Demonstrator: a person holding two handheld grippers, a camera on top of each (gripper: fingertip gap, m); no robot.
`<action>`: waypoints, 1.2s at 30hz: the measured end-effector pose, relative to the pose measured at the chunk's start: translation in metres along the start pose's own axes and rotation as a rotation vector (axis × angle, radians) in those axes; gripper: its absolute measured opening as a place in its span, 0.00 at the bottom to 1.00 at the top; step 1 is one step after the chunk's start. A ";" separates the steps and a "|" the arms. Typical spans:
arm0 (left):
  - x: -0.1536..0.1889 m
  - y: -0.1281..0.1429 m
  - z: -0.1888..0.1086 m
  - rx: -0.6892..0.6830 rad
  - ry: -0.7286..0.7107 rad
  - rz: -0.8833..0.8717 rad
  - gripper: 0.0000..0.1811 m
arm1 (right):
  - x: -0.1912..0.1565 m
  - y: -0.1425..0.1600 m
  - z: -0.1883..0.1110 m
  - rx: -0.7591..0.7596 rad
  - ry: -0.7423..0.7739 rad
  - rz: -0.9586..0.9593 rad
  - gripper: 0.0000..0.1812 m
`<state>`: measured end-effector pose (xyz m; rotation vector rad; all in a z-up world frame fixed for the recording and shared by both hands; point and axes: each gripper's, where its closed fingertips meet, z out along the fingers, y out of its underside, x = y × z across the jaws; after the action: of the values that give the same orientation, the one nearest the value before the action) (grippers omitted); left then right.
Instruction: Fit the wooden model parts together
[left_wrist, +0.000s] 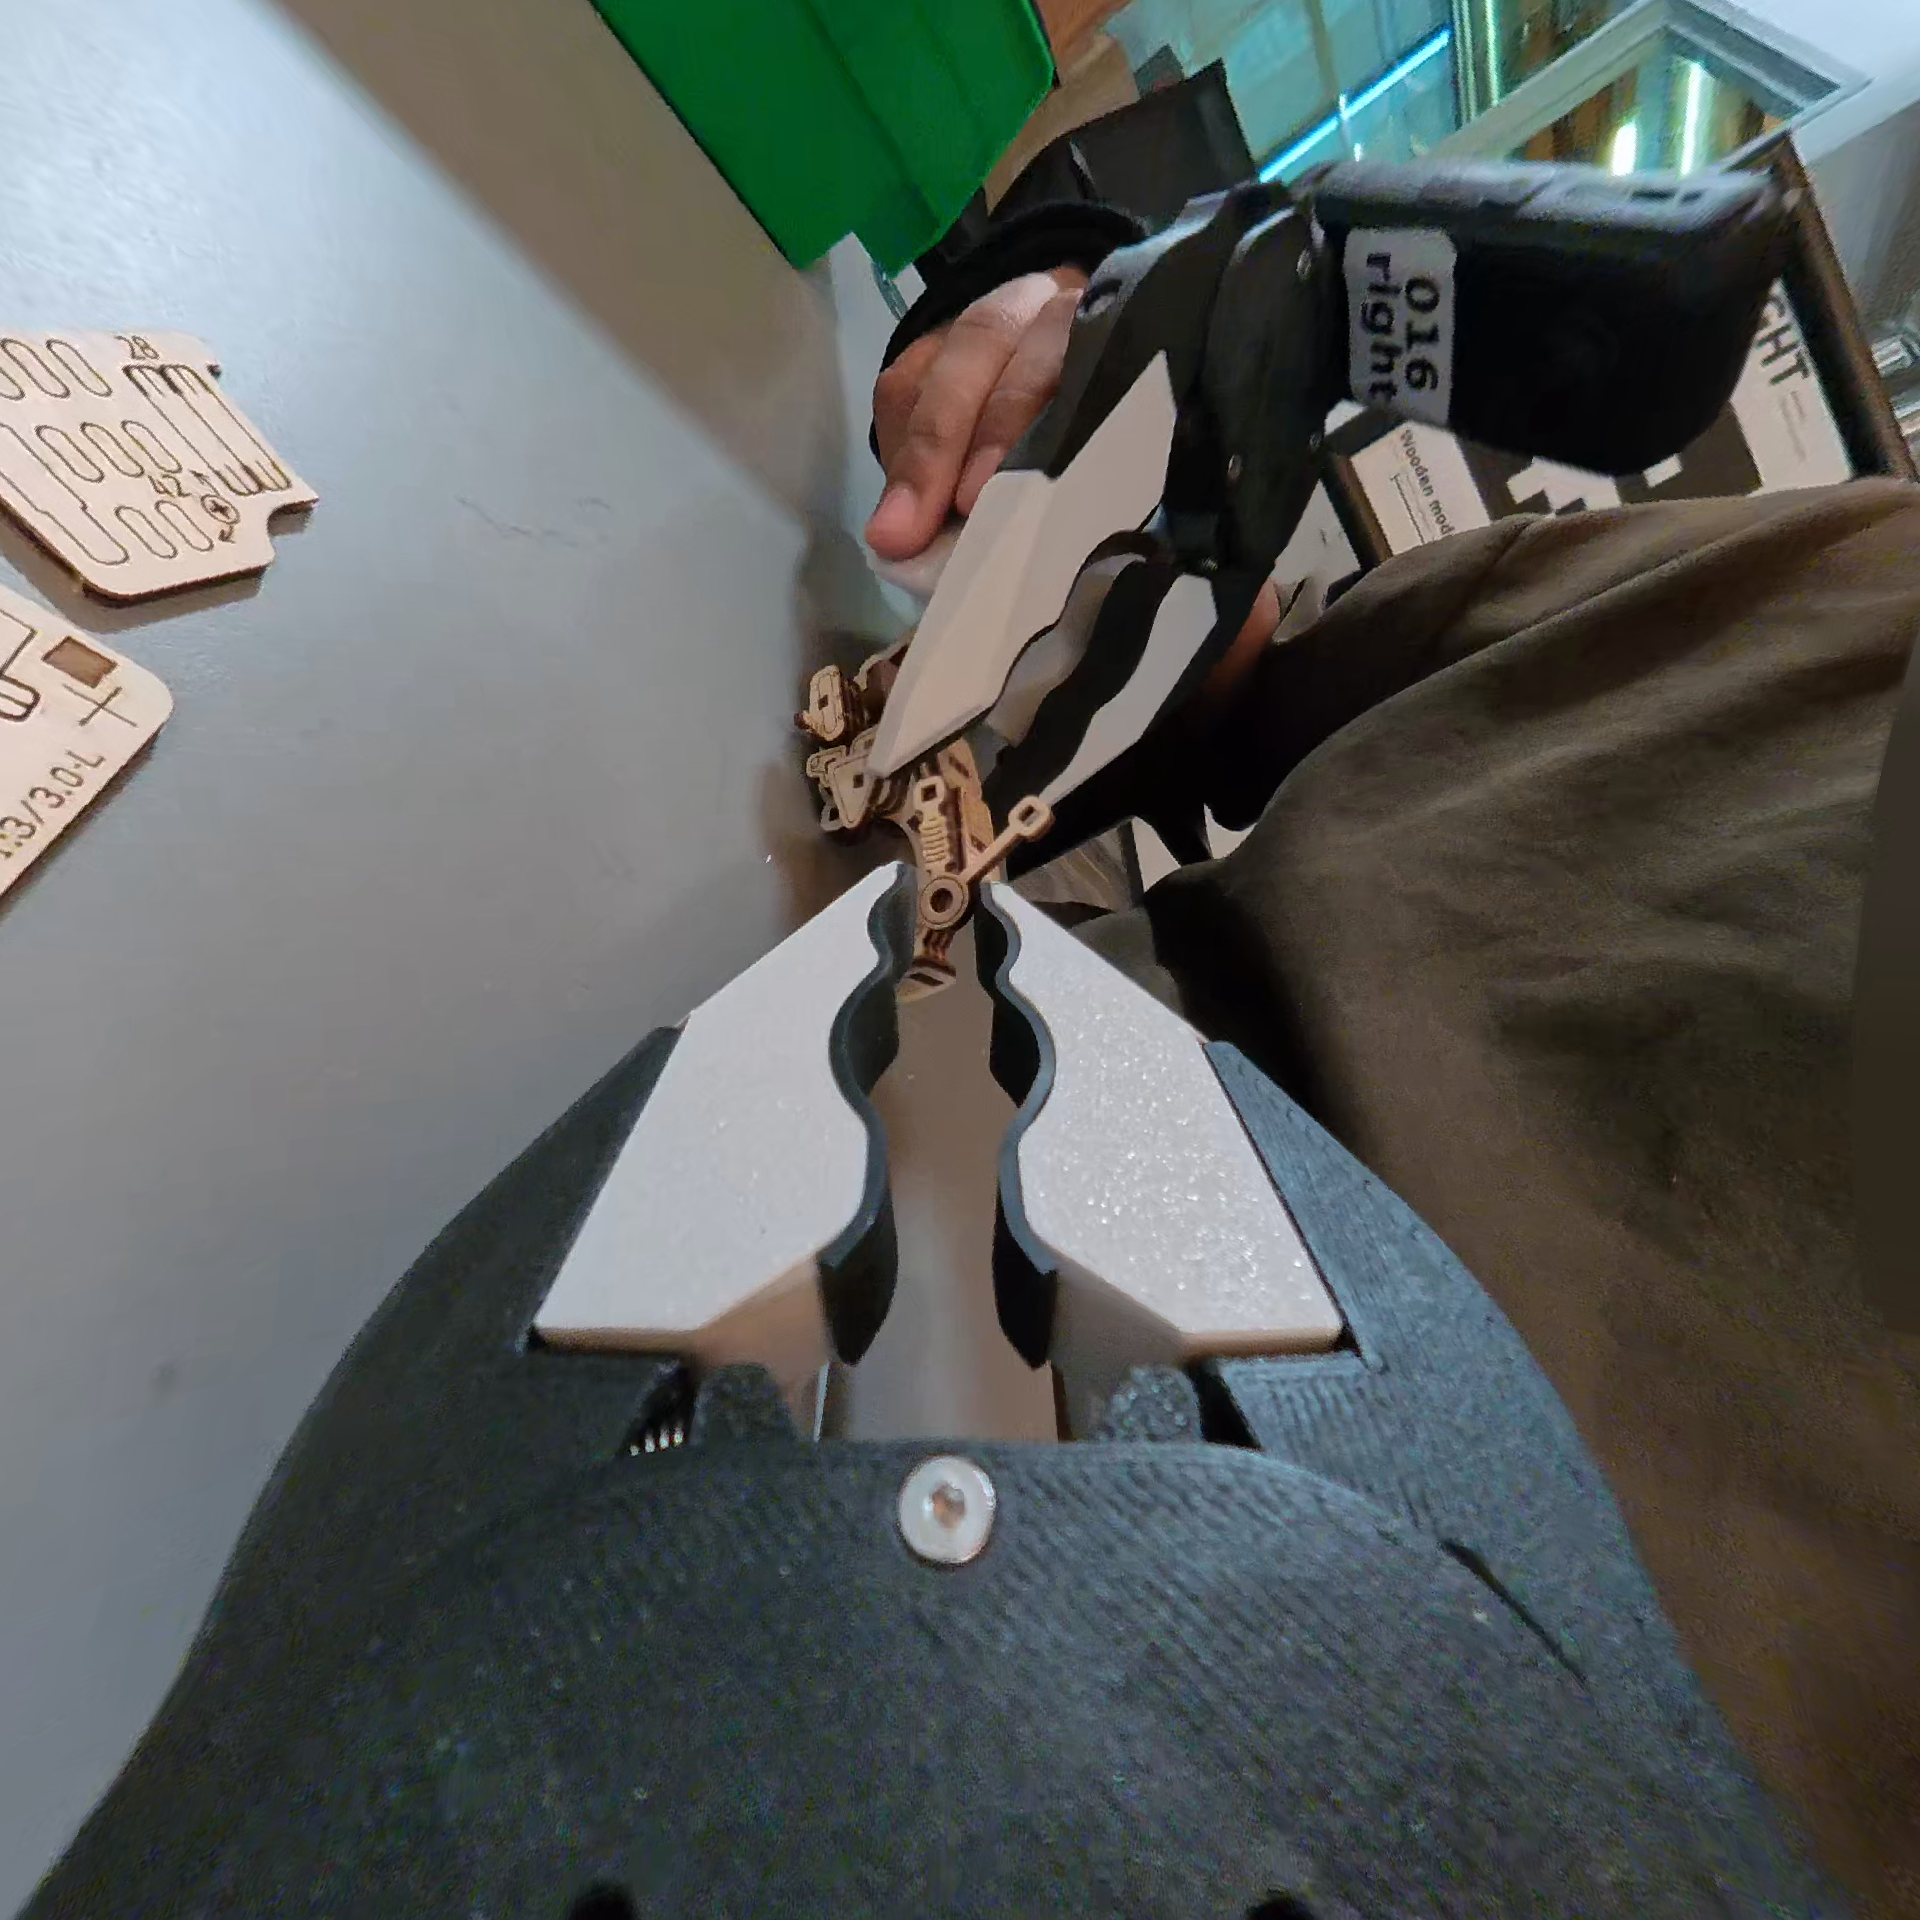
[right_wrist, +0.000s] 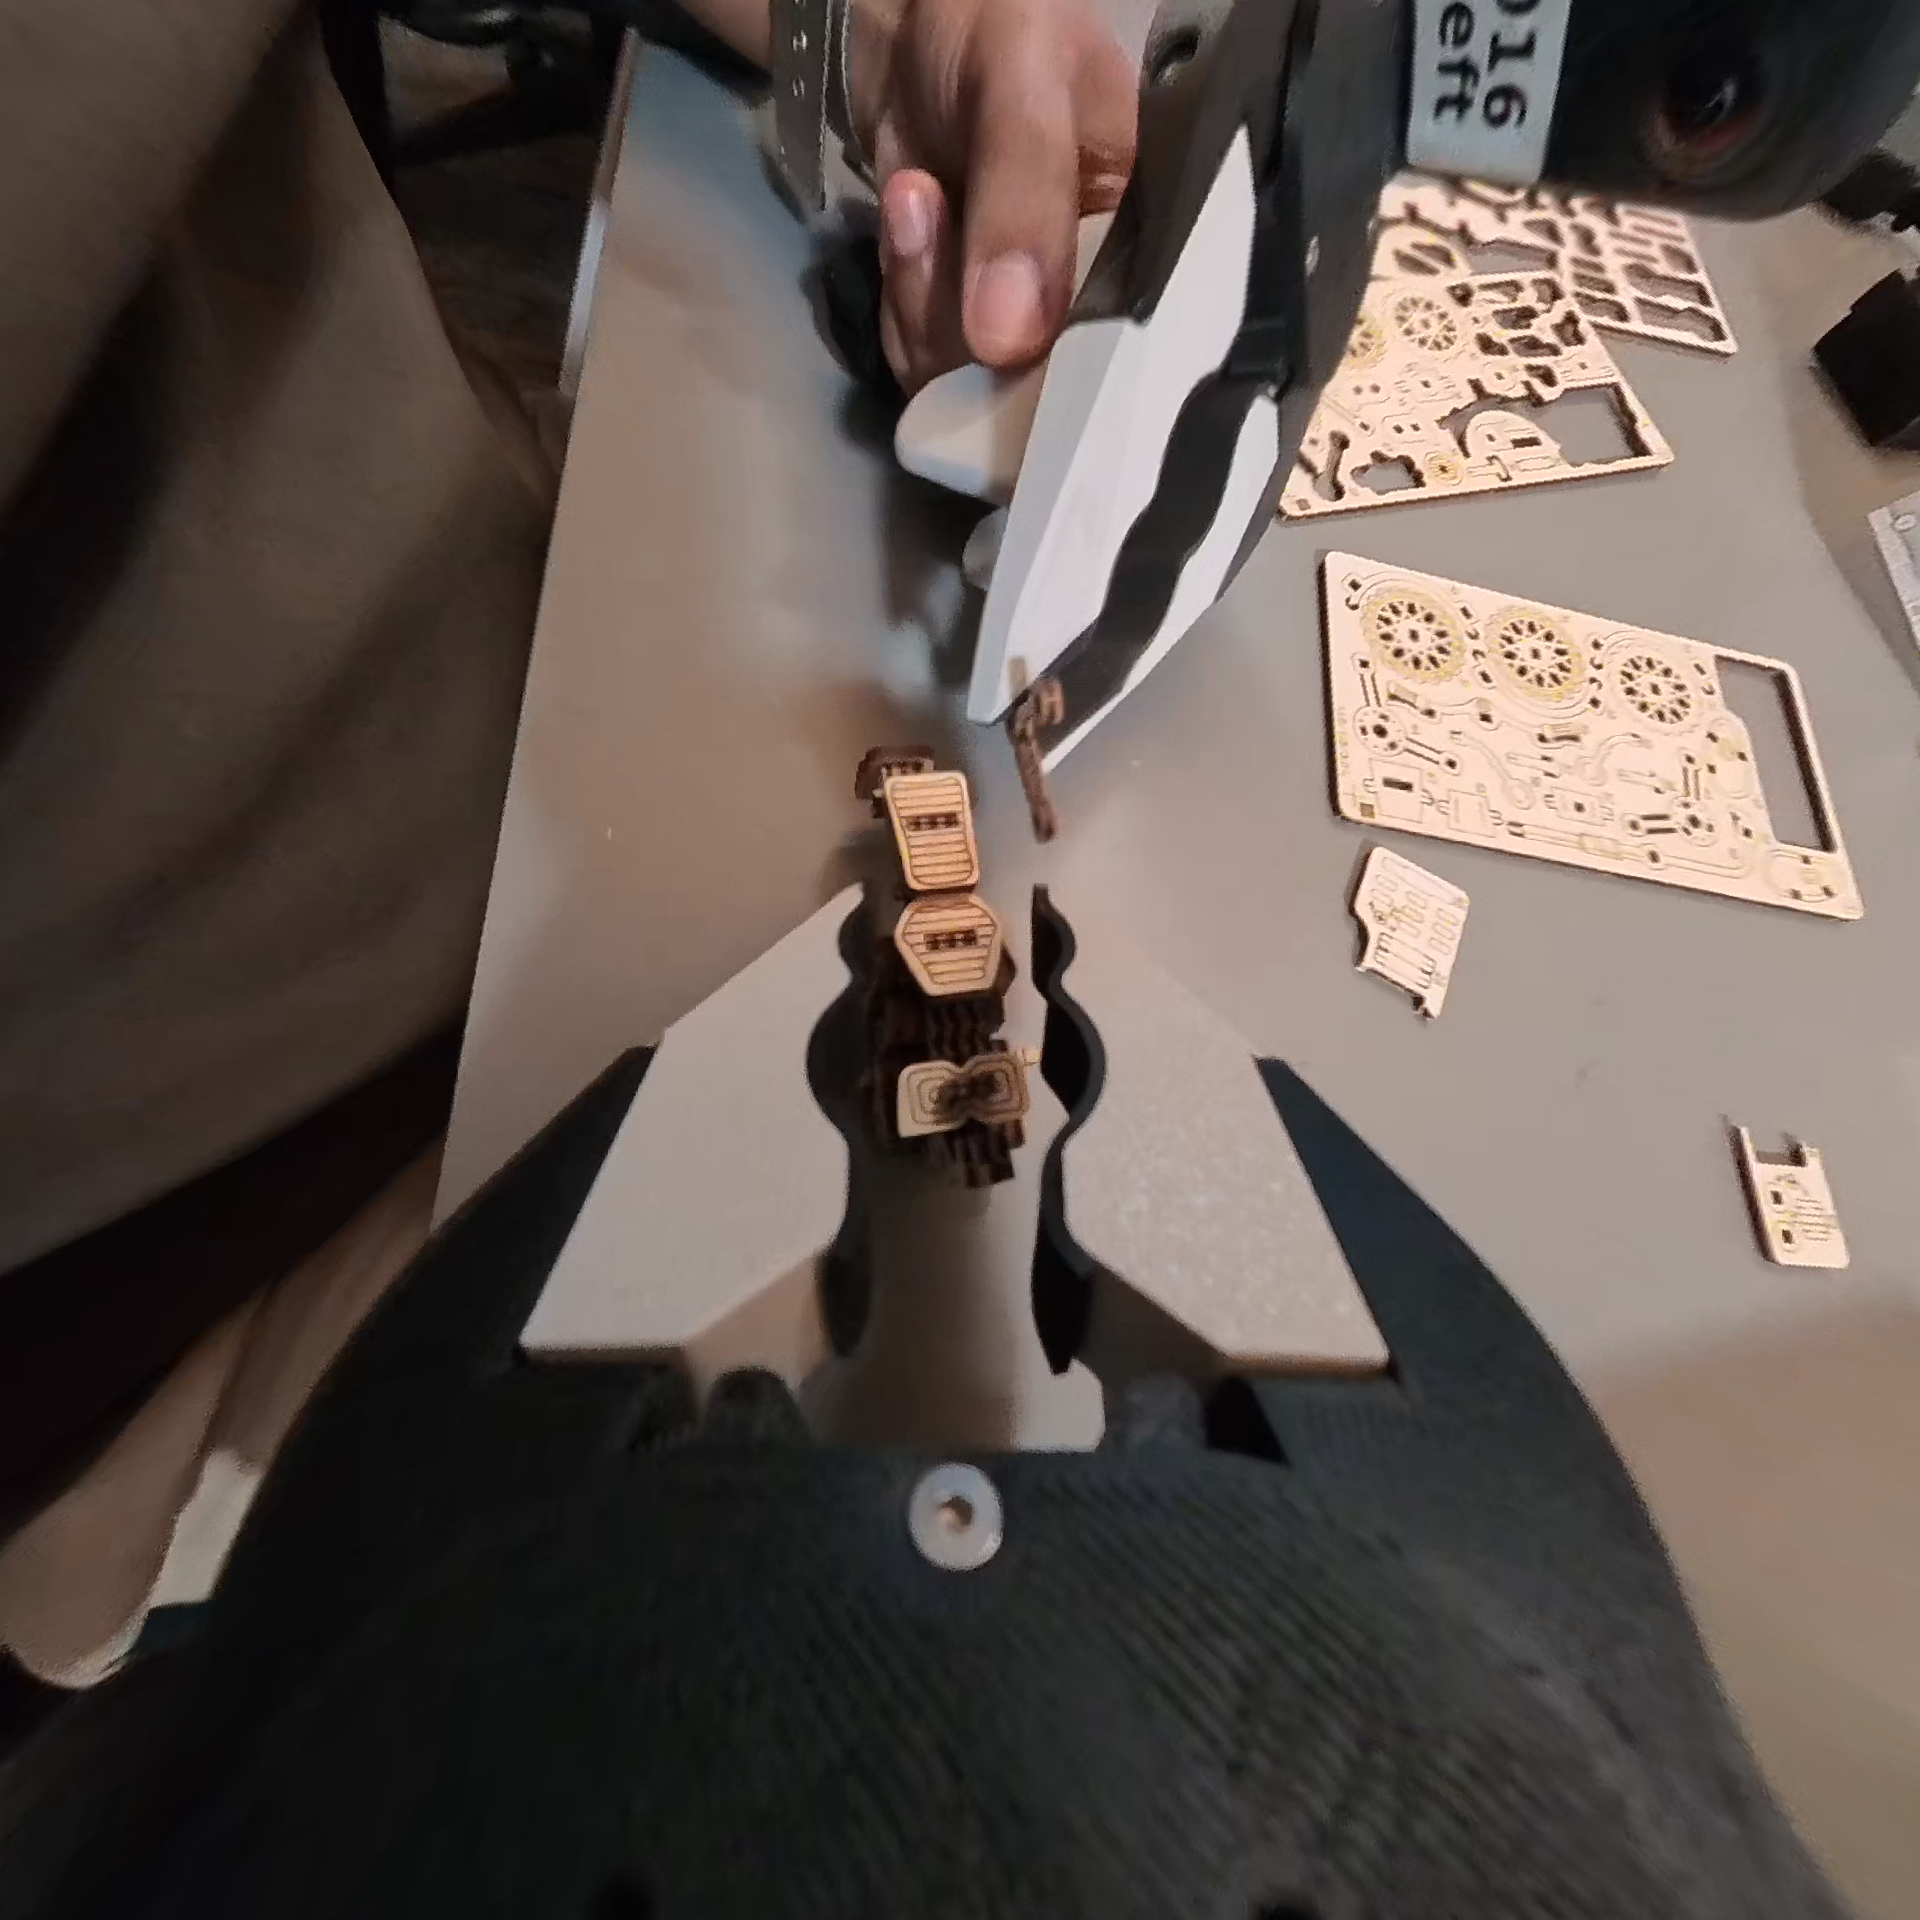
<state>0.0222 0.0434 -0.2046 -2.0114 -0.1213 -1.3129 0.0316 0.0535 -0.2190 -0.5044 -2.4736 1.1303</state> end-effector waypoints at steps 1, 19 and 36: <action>-0.001 0.001 0.002 -0.015 -0.002 -0.003 0.05 | 0.000 -0.001 -0.001 0.010 -0.005 0.007 0.15; -0.002 0.007 0.013 -0.140 0.050 -0.043 0.05 | -0.002 -0.002 0.003 0.039 -0.071 0.014 0.14; -0.002 0.010 0.013 -0.151 0.048 -0.040 0.04 | -0.004 0.000 0.004 0.043 -0.097 0.030 0.10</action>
<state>0.0354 0.0446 -0.2138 -2.1113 -0.0416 -1.4321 0.0332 0.0490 -0.2217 -0.4872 -2.5257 1.2441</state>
